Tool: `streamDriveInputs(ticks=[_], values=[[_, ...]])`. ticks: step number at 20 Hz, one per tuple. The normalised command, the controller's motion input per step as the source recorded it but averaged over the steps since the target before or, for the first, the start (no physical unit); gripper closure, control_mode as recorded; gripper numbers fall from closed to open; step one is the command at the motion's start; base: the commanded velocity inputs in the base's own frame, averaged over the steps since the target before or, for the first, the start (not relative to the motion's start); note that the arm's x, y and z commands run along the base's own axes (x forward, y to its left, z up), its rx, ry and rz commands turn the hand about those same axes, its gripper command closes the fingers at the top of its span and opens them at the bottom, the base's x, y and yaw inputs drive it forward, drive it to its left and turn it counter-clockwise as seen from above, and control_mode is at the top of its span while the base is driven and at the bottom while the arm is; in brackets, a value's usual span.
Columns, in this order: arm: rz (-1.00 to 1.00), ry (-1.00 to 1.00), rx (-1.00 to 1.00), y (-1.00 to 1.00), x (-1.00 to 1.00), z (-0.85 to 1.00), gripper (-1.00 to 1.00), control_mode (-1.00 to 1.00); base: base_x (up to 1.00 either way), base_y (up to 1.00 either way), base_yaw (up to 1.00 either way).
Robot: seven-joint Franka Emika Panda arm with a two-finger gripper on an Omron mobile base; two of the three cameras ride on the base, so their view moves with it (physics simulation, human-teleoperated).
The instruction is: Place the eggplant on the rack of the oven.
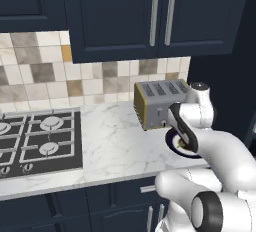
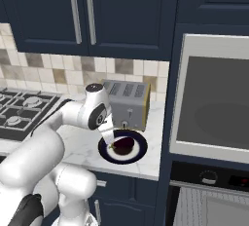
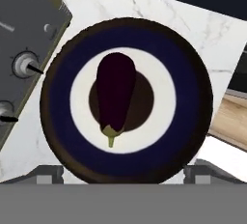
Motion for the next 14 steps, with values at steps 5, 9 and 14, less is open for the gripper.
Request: streamDriveInputs(ticks=[5,9,14], values=[[-0.05,0.01,0.09,-0.13,0.08,-0.29,-1.0,-1.0,0.0,0.0,0.0],[-0.03,0.04,0.01,-0.08,0.21,-0.32,-1.0,-1.0,0.0,0.0,0.0],[-0.01,0.04,0.0,-0.01,0.3,-0.2,-1.0,-1.0,0.0,0.0,0.0]])
